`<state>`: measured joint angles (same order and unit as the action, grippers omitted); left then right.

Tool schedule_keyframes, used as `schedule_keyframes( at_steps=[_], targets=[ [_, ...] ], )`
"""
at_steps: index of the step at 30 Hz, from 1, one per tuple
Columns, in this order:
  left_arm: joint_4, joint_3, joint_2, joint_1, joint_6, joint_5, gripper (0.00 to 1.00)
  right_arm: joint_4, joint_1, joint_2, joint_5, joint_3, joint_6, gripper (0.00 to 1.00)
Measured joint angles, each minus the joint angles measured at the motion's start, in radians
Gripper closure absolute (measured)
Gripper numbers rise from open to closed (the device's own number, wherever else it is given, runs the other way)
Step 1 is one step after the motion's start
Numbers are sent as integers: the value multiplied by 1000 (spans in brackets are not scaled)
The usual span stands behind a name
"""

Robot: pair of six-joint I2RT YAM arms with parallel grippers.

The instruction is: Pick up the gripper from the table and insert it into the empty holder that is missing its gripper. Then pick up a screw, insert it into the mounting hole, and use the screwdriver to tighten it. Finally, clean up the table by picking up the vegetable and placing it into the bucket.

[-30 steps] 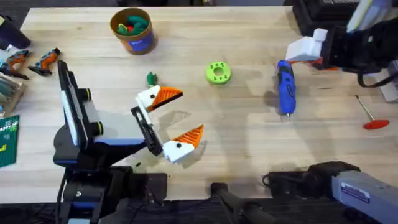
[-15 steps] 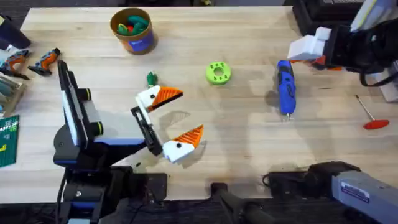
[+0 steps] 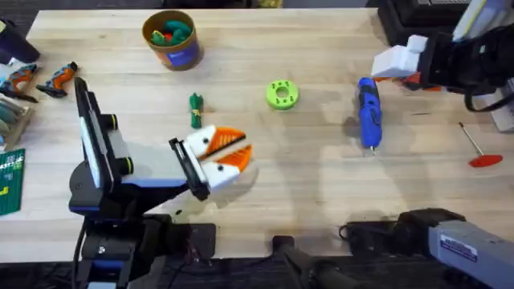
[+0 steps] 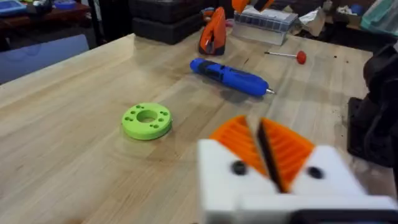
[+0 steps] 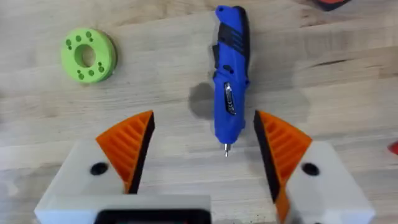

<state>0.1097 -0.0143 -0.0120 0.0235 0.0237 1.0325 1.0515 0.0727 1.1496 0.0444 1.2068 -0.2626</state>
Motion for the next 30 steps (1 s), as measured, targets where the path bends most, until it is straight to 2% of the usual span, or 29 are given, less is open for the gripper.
schedule_keyframes(
  at_steps=[1, 3, 9, 17, 19, 25, 30],
  targets=[
    [0, 0, 0, 0, 0, 0, 937, 0, 0, 0, 0, 0, 0, 66],
    [0, 0, 0, 0, 6, 0, 993, 0, 0, 0, 0, 0, 0, 66],
    [0, 0, 0, 0, 6, 0, 996, -1, 0, 29, 0, 0, 1, 64],
    [0, 0, 0, 0, 6, 0, 996, -48, 0, 210, 0, 0, 11, 49],
    [0, 0, 0, 0, 6, 0, 996, -55, 0, 255, 0, 0, 38, 15],
    [0, 0, 0, 0, 6, 0, 996, -94, -9, 347, 0, 0, 118, 10],
    [0, 0, 0, 0, 6, 0, 996, -136, -52, 402, 1, -1, 169, 10]
  ],
)
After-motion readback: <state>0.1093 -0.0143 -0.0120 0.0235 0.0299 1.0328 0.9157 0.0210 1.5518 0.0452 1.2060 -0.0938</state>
